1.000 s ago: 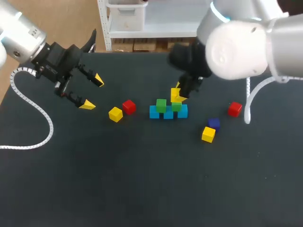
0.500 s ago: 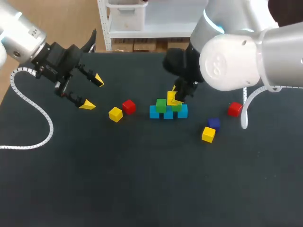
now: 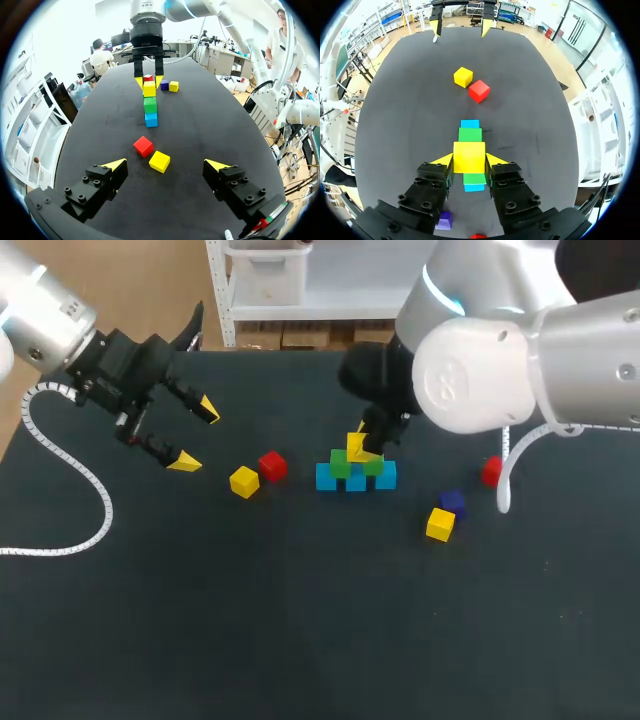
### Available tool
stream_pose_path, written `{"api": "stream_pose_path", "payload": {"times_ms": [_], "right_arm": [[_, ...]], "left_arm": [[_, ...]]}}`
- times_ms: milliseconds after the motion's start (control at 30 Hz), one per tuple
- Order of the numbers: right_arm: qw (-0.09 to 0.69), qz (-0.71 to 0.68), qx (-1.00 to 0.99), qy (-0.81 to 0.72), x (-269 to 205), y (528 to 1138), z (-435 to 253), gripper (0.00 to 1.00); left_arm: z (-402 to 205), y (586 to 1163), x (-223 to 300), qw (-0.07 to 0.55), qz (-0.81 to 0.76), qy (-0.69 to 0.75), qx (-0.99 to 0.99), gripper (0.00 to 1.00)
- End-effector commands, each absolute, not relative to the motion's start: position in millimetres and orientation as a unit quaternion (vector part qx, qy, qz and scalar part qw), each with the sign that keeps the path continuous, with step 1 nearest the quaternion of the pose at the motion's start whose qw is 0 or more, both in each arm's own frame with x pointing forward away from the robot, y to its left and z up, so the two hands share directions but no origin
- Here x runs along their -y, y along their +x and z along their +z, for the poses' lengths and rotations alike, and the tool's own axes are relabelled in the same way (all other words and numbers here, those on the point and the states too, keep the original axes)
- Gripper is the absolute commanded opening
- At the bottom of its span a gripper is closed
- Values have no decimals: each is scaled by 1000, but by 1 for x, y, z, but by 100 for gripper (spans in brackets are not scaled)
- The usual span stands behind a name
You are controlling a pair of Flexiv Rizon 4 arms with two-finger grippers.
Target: Place the blue cubes, place green cubes on the blue cubes, place the yellow cubes on the green cubes, then place the red cubes on the yellow cubes, and place purple cube on the red cubes.
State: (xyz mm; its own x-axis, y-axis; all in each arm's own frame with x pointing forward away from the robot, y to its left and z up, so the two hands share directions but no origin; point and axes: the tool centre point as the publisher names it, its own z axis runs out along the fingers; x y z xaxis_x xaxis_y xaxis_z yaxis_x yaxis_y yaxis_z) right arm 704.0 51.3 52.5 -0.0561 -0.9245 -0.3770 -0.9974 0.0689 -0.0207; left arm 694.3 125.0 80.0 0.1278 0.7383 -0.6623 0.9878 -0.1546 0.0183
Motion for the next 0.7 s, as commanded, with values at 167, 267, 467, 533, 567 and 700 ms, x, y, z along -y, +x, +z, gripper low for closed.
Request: {"api": "stream_pose_path", "payload": {"times_ms": [167, 267, 467, 533, 567, 700], "right_arm": [[142, 125, -718, -670, -49, 706, 51, 0], [142, 125, -718, -670, -50, 707, 51, 0], [142, 127, -717, -671, -51, 707, 50, 0], [142, 127, -716, -671, -52, 707, 50, 0], [142, 127, -716, -672, -52, 707, 50, 0], [140, 128, -716, -672, -52, 707, 49, 2]], "left_arm": [[79, 695, -125, 236, -264, 713, -605, 100], [79, 695, -125, 236, -264, 713, -605, 100], [79, 695, -125, 236, -264, 713, -605, 100], [79, 695, -125, 236, -264, 713, -605, 100], [79, 695, -125, 236, -264, 713, -605, 100], [79, 695, -125, 236, -264, 713, -605, 100]]}}
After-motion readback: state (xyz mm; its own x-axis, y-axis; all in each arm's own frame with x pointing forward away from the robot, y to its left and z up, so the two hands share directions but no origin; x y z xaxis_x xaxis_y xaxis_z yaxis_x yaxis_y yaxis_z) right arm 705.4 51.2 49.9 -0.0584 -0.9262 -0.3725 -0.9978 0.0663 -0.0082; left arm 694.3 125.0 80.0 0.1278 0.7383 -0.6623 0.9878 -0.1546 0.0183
